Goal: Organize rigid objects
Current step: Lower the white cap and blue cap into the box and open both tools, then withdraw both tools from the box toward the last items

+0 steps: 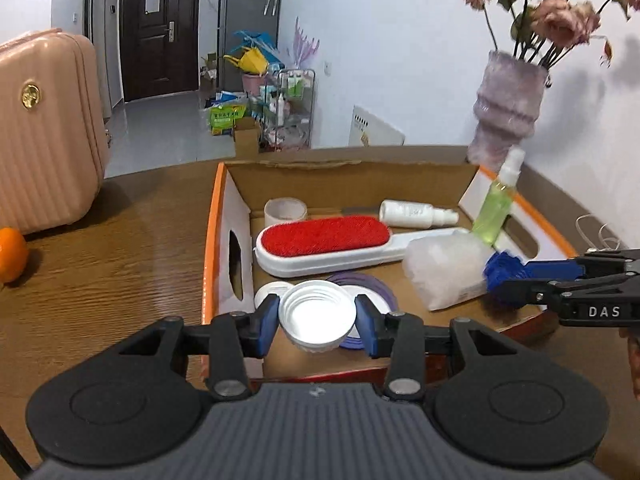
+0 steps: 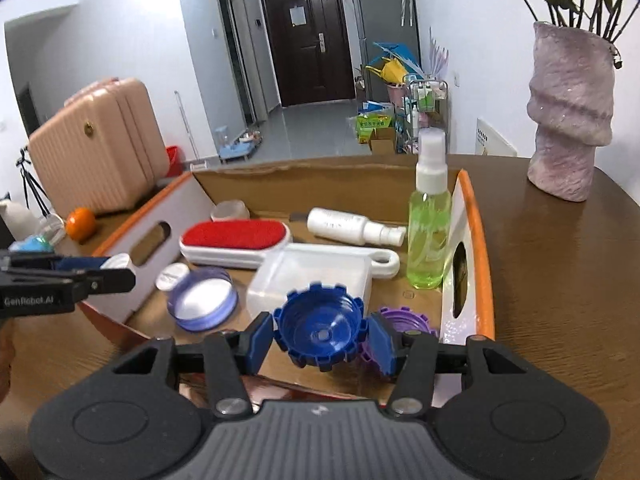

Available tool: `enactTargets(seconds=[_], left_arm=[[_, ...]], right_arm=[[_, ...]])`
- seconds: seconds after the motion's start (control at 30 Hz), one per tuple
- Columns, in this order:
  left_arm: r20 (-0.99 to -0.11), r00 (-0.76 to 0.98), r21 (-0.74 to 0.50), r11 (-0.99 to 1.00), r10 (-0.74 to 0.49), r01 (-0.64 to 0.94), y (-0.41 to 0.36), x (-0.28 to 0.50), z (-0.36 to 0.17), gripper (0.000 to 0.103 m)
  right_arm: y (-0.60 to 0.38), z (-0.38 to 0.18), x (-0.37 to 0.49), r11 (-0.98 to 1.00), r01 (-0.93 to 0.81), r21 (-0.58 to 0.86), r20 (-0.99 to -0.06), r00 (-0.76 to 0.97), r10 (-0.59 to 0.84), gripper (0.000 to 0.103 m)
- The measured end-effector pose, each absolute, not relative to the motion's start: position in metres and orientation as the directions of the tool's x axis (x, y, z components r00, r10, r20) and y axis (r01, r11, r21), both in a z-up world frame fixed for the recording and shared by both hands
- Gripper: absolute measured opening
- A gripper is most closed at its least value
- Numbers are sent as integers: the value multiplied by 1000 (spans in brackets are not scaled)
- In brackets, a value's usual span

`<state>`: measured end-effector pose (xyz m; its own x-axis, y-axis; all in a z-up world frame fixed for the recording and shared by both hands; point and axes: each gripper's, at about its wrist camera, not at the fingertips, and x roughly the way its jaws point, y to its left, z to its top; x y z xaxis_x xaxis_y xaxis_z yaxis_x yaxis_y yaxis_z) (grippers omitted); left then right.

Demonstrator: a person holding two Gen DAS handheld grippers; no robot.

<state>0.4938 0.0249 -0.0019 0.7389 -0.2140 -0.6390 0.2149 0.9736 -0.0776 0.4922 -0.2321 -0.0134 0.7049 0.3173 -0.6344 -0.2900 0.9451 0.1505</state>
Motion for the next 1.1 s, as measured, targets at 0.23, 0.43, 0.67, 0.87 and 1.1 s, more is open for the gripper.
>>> enactTargets(seconds=[0.23,0.43,0.67,0.87,1.1], left_arm=[[-627,745,-128,974,-227,188,38,491,-1,60],[-566,800,-117,980,-201,164,50,463,31,70],[-494,847,-110,980,-196,163,53,376,57,81],[-469,860,-91,980,-200,178,38,285,53,89],[-464,866,-80,983,-186,168,17,201,37,95]], right_arm=[[-240,-3,486,938,-299,174,-575,743,343,58],[-253,37,459,946,-280,162,-496,805,324,58],[-267,68,384,949,-285,136,-452,835,315,62],[-258,58,292,947,-311,78,-437,843,313,69],[-247,30,208,949,-308,64,-438,846,304,72]])
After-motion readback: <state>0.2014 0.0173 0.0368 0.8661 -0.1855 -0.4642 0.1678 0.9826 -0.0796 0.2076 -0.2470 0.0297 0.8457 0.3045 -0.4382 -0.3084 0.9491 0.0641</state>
